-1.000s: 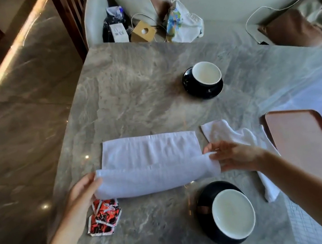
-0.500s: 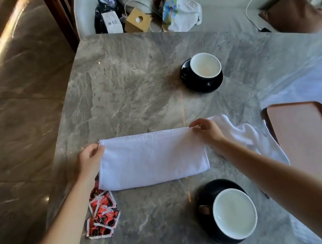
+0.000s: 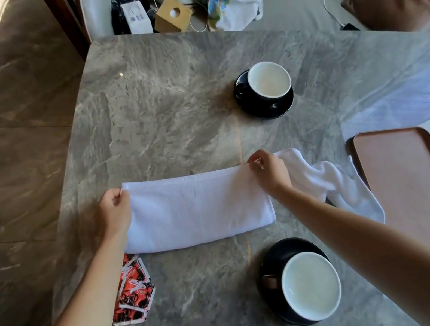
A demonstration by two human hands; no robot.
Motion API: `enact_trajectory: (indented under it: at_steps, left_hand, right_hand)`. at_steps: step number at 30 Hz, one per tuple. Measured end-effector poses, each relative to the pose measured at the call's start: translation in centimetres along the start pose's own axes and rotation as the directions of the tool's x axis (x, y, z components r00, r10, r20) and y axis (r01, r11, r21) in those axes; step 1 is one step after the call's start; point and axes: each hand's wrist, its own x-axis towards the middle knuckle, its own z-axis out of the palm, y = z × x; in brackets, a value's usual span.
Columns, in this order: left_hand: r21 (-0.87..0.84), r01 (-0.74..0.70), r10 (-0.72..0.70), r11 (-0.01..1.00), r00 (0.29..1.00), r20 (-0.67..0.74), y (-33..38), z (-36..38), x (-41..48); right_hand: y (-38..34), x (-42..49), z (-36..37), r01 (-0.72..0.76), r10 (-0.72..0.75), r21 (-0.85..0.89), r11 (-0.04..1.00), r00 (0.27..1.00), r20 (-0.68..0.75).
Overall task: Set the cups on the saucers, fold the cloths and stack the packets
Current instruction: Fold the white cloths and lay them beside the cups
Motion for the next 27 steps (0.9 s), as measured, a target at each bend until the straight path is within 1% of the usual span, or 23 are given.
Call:
enact_trajectory:
  at_steps: [4, 7, 11, 13, 14, 16, 18, 19, 20, 21, 22, 23, 24, 25, 27]
  left_hand:
    - [-0.028, 0.034, -0.034, 0.999, 0.999, -0.005, -0.1, 0.0, -0.1]
    - [-0.015, 0.027, -0.027, 1.000, 1.000, 0.002, 0.0, -0.2, -0.1]
    - [0.065, 0.007, -0.008, 0.998, 1.000, 0.023, 0.1, -0.6, 0.0]
    - [0.142, -0.025, 0.022, 0.990, 1.000, 0.020, 0.2, -0.8, -0.5]
    - [0.207, -0.049, 0.050, 0.977, 0.999, 0.002, 0.3, -0.9, -0.9]
    - [0.390, -0.115, 0.156, 0.914, 0.985, -0.075, 0.2, -0.9, -2.1]
    - [0.528, -0.231, 0.333, 0.817, 0.937, -0.107, -0.2, -0.5, -3.2]
    - [0.566, -0.320, 0.428, 0.760, 0.902, -0.064, -0.1, 0.0, -3.8]
    - [0.593, -0.421, 0.504, 0.687, 0.863, 0.028, 0.1, 0.8, -4.4]
    - [0.602, -0.519, 0.553, 0.607, 0.820, 0.149, 0.1, 1.9, -5.1]
    - [0.594, -0.596, 0.562, 0.541, 0.781, 0.271, -0.1, 3.1, -5.7]
    - [0.586, -0.635, 0.538, 0.503, 0.761, 0.363, -0.5, 4.4, -6.2]
    - [0.590, -0.636, 0.490, 0.497, 0.768, 0.413, -0.8, 5.4, -6.7]
    - [0.623, -0.609, 0.438, 0.491, 0.791, 0.428, -1.3, 6.2, -6.9]
    - [0.700, -0.563, 0.387, 0.438, 0.822, 0.419, -2.5, 6.8, -7.0]
  right_hand:
    - [0.0, 0.0, 0.2, -0.014, 0.014, -0.013, 1.000, 1.000, -0.014]
    - [-0.1, 0.0, 0.3, -0.023, 0.023, -0.016, 1.000, 1.000, -0.007]
    - [-0.3, 0.0, 0.4, -0.020, 0.020, -0.015, 1.000, 1.000, 0.000]
    - [-0.1, -0.3, 0.6, -0.001, 0.001, -0.008, 1.000, 1.000, -0.008]
    - [-0.1, -0.6, 0.6, 0.022, -0.023, -0.022, 0.999, 1.000, -0.020]
    - [0.3, -1.5, 0.8, 0.097, -0.108, -0.132, 0.987, 0.991, -0.081]
    - [0.3, -2.4, 1.4, 0.230, -0.279, -0.301, 0.926, 0.951, -0.134]
    - [-0.1, -2.9, 2.0, 0.315, -0.380, -0.361, 0.878, 0.917, -0.123]
    - [-0.7, -3.5, 2.9, 0.398, -0.458, -0.391, 0.830, 0.886, -0.070]
    - [-1.5, -4.0, 4.0, 0.481, -0.514, -0.395, 0.783, 0.857, 0.024]
    - [-2.1, -4.7, 5.3, 0.560, -0.552, -0.381, 0.735, 0.822, 0.143]
    - [-2.5, -5.5, 6.8, 0.624, -0.566, -0.357, 0.695, 0.781, 0.263]
    - [-2.6, -6.2, 8.1, 0.663, -0.563, -0.333, 0.671, 0.747, 0.354]
    - [-2.4, -6.7, 9.2, 0.676, -0.547, -0.325, 0.662, 0.731, 0.408]
    - [-1.4, -7.0, 10.1, 0.668, -0.521, -0.362, 0.650, 0.738, 0.429]
